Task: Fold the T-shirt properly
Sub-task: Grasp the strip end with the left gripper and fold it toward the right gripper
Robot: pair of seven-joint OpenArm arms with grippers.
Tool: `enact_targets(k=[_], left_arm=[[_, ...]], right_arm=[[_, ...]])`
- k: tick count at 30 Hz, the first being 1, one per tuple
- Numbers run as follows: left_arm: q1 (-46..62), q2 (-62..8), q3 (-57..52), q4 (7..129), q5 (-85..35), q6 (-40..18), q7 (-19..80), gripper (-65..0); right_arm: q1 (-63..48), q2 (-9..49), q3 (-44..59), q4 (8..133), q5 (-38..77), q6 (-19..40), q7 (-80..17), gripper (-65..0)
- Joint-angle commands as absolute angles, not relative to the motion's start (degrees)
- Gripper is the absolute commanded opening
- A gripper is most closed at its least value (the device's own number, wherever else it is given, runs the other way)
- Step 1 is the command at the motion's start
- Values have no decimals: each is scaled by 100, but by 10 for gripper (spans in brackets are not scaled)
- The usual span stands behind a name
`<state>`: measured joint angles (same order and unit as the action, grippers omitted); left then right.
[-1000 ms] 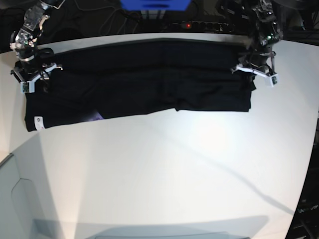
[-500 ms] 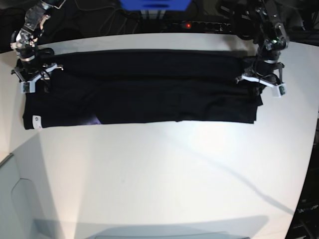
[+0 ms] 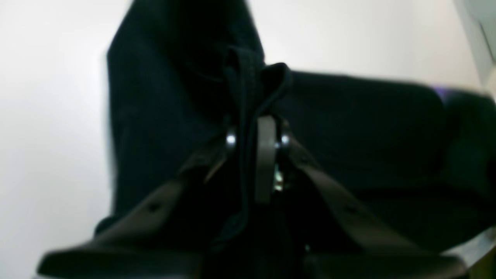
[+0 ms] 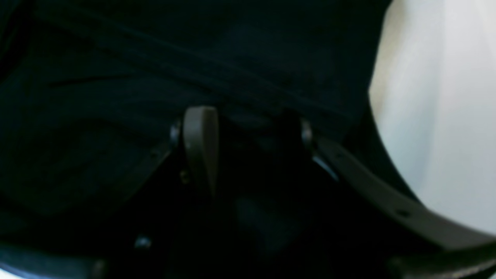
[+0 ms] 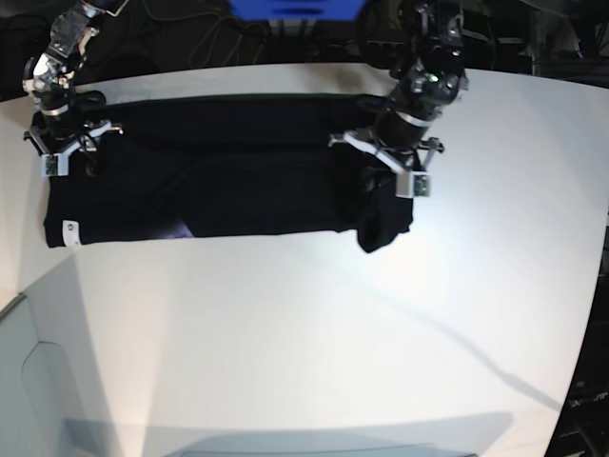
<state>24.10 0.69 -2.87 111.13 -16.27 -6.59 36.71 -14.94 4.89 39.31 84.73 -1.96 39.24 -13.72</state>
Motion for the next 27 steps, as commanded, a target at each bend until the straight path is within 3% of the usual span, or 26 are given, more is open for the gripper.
enact_targets(k=[1, 10, 20, 27], left_arm=[[2360, 154, -92, 11204, -1490, -690, 3538, -650], [2044, 497, 1473, 10782, -189, -690, 3530, -650], [1745, 787, 1710, 10149, 4, -690, 3530, -650], [1411, 787, 2475, 10035, 40, -690, 3530, -650]], right_arm=[[-1481, 541, 3943, 8541, -198, 4000, -1358, -377], [-1481, 532, 3943, 8541, -198, 4000, -1358, -377], [-1481, 532, 3943, 8541, -198, 4000, -1358, -377], [-1481, 532, 3934, 8541, -198, 4000, -1358, -377]])
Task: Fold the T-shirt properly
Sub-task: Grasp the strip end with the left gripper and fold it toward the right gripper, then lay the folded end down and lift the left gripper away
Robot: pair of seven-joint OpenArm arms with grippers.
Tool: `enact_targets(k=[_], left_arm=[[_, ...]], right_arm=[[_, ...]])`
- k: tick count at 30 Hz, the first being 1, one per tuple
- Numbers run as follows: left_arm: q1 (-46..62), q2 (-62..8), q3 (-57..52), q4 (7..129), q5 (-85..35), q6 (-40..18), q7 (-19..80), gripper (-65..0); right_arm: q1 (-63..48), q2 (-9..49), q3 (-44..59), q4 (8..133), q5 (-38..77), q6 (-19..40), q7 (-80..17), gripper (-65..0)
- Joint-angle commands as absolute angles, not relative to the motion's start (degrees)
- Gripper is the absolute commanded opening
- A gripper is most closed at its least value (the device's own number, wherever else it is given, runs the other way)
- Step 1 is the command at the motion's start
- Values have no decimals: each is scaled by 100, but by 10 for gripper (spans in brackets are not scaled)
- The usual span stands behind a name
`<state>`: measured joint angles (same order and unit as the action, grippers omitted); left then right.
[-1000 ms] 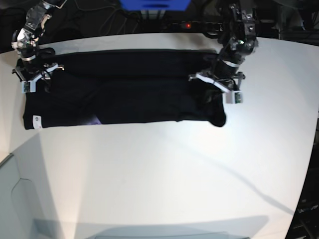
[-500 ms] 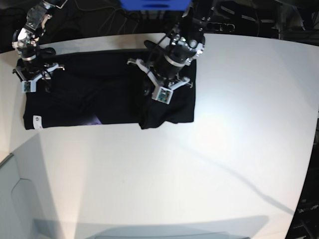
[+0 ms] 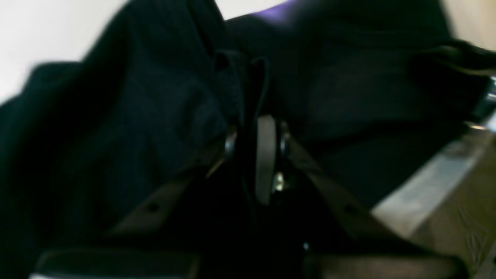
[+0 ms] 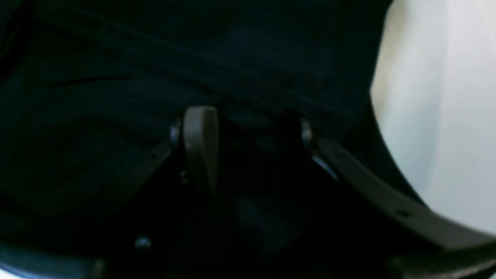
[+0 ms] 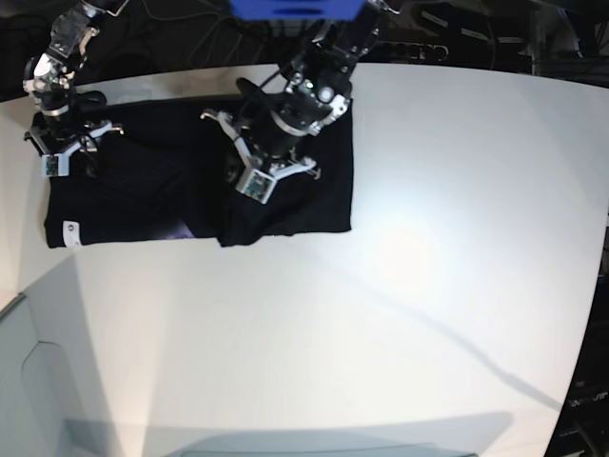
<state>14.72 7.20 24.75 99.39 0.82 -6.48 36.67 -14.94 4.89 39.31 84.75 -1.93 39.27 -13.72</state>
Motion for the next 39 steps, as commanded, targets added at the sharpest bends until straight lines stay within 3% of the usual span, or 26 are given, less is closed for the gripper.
enact_targets(k=[1, 22, 25, 33, 39], left_arm=[[1367, 787, 2571, 9965, 40, -690, 3530, -650], [998, 804, 2756, 9552, 4, -699, 3530, -650], [998, 822, 2809, 9552, -4, -699, 3547, -586], [927, 769, 3090, 9640, -4, -699, 3574, -297], [1112, 470, 3081, 10545, -4, -699, 3582, -270]], right_arm=[[-1481, 532, 3934, 8541, -198, 4000, -1358, -377], [-1508, 532, 3705, 8558, -198, 4000, -1358, -377], [-1516, 532, 3697, 8558, -198, 4000, -1358, -377], [-1481, 532, 3697, 8558, -198, 4000, -1358, -377], [-1481, 541, 3697, 8558, -198, 4000, -1358, -377]])
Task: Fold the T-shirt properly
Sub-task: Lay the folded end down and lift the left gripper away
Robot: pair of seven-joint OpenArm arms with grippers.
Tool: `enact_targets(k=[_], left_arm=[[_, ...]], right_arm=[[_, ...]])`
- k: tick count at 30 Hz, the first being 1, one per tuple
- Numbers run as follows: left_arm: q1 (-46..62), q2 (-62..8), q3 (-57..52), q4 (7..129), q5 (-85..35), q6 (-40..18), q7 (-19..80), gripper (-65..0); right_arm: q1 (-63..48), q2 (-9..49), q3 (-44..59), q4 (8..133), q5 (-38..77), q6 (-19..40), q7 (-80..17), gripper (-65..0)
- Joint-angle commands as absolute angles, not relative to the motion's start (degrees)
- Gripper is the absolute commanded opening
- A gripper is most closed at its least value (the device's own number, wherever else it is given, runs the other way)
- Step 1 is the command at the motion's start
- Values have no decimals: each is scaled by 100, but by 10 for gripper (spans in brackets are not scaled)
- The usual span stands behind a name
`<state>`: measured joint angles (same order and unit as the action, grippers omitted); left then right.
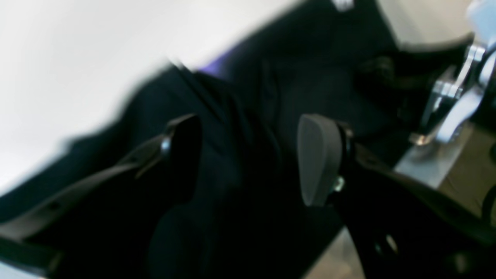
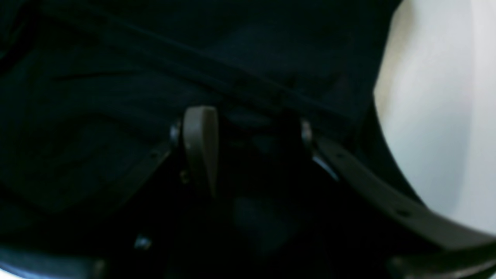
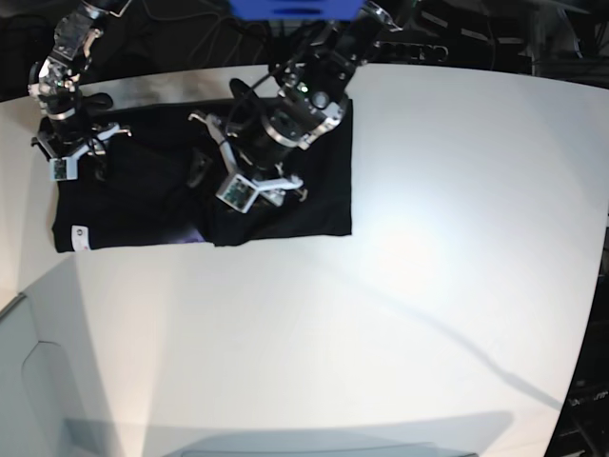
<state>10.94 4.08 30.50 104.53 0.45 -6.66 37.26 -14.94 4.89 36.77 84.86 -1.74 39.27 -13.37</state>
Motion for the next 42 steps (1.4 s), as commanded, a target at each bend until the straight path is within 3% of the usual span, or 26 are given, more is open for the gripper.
enact_targets(k=[1, 6, 12, 21, 26, 34, 42], left_arm=[[1226, 374, 3064, 10747, -4, -699, 3556, -270], [1420, 92, 2695, 11011, -4, -699, 3538, -270], [1270, 127, 2765, 10176, -4, -760, 3538, -270], [338, 127, 4505, 8963, -4, -760, 3521, -269], [251, 84, 4593, 9182, -4, -734, 3521, -269], [910, -312, 3380, 10738, -4, -752, 3530, -267], [1736, -567, 1015, 11310, -4, -760, 3530, -265]], right_arm=[[-1481, 541, 3697, 8558, -198, 4000, -1358, -377], [-1473, 549, 3705, 8558, -198, 4000, -1358, -377], [-1349, 532, 3705, 8558, -198, 4000, -1358, -377], [-1314, 532, 3758, 8866, -189, 4000, -1358, -373], [-1341, 532, 3758, 9253, -171, 4000, -1358, -373], [-1121, 523, 4154, 9429, -163, 4000, -1367, -371], [-629, 655, 4593, 9042, -163, 4000, -2273, -245]])
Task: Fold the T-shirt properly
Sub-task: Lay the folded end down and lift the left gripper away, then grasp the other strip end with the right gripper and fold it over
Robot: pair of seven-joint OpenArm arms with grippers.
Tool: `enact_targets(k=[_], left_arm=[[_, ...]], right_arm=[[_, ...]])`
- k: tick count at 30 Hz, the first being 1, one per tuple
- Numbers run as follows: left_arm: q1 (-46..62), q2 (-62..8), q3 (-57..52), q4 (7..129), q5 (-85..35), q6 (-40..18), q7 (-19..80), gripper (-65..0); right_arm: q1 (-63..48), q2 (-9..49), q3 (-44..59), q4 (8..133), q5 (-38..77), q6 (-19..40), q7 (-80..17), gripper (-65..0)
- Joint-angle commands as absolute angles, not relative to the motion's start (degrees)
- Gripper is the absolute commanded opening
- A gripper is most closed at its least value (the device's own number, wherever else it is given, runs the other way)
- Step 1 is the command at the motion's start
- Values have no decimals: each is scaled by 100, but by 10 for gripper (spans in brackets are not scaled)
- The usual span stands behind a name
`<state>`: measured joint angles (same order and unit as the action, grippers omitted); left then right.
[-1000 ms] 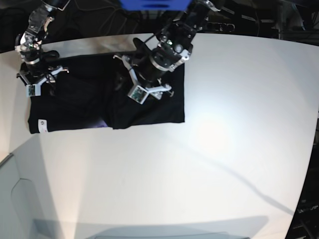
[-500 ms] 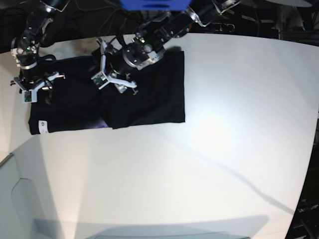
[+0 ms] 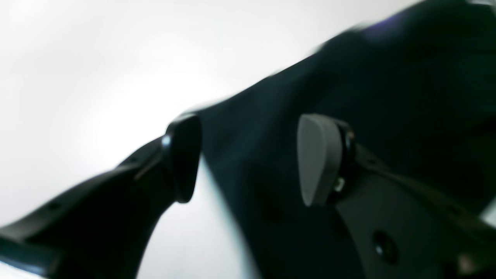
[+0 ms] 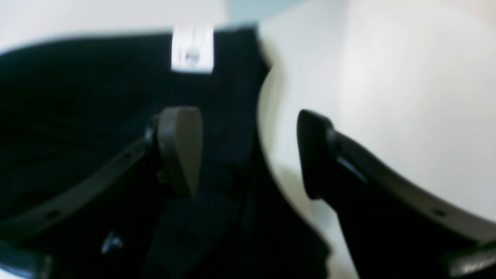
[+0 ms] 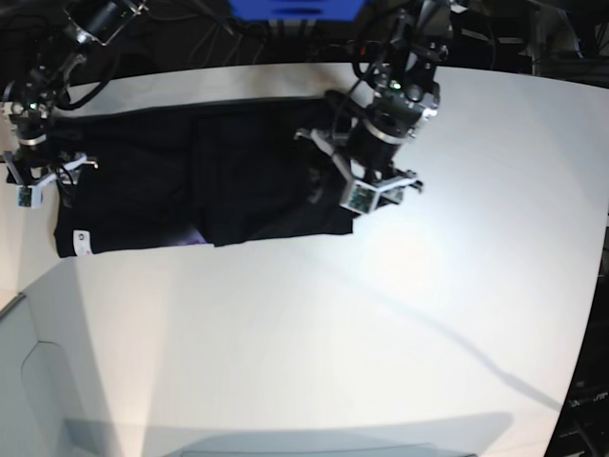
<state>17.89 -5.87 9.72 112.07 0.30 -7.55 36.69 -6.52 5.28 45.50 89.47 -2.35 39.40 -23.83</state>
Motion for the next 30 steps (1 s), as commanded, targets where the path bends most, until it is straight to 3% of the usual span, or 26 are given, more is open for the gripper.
enact_targets(k=[1, 7, 12, 19, 24, 30], left_arm=[[1780, -558, 752, 11310, -13, -760, 3530, -265], [1974, -549, -462, 11301, -163, -769, 3530, -265], [1938, -558, -1174, 11002, -1385, -769, 3582, -265], [1648, -558, -1279, 9956, -2193, -769, 3582, -265], [1437, -497, -1103, 9754, -2158, -760, 3591, -266], [1332, -479, -804, 9754, -2149, -734, 3556, -266]], right_arm=[[-629, 655, 4593, 8919, -163, 4000, -2281, -244], [-391, 690, 4611, 8242, -180, 4000, -2255, -243], [-391, 690, 4602, 8136, -171, 4000, -2255, -243], [-391, 690, 4593, 8075, -171, 4000, -2290, -256], [-382, 752, 4593, 7618, -180, 4000, -2290, -311], [-409, 778, 4593, 7486, -171, 4000, -2290, -474]])
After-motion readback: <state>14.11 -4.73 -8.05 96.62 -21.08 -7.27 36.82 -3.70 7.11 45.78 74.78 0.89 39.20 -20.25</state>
